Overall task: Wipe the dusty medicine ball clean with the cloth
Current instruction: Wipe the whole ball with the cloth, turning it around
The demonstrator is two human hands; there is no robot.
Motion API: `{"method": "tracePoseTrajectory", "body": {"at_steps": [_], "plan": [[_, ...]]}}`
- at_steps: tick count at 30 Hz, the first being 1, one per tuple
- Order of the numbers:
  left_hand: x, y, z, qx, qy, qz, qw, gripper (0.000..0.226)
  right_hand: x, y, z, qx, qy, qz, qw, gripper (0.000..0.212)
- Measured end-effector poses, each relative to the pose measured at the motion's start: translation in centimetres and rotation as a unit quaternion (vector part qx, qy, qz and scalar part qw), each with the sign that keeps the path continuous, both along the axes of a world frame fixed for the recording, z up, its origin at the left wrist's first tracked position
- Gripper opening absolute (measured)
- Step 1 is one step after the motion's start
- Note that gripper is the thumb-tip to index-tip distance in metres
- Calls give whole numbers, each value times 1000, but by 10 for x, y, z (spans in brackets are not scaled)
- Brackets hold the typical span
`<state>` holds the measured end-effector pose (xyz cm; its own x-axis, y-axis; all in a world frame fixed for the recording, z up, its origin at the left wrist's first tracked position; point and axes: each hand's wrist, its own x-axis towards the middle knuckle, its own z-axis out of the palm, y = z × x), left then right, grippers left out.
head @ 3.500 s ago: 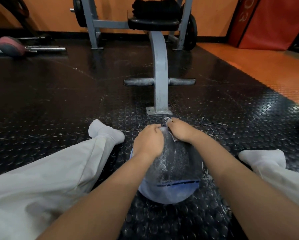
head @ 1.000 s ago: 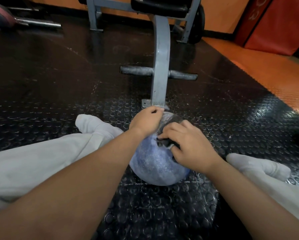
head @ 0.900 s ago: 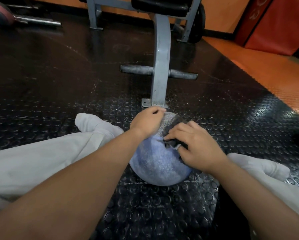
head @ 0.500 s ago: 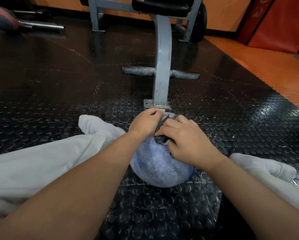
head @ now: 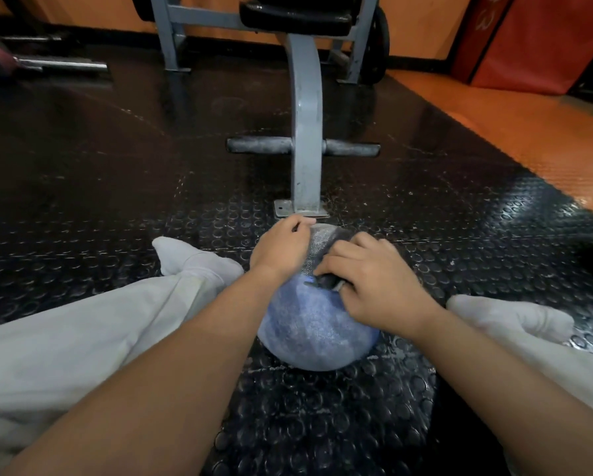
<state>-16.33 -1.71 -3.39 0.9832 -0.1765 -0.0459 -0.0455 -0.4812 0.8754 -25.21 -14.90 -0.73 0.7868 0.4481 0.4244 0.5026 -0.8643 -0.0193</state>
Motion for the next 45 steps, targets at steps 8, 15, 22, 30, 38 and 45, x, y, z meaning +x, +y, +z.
{"method": "tracePoseTrajectory", "body": {"at_steps": [8,15,22,30,38,45], "plan": [[4,10,-6,-78,12,12,997,30,4,16,-4,-8,19,5,1000,40],[-4,-5,4,-11,8,5,1000,35,-11,-57,-16,75,60,-26,995,40],[-8,0,-4,-8,-8,20,1000,33,-15,-13,-7,21,26,40,999,40],[-10,2,-3,12,-29,42,999,37,31,-30,4,187,114,-99,971,21],[-11,11,-10,-51,-26,43,997,34,2,-8,4,78,94,56,991,31],[-17,14,-14,-57,-28,75,995,34,52,-18,7,199,130,-162,958,22]]}}
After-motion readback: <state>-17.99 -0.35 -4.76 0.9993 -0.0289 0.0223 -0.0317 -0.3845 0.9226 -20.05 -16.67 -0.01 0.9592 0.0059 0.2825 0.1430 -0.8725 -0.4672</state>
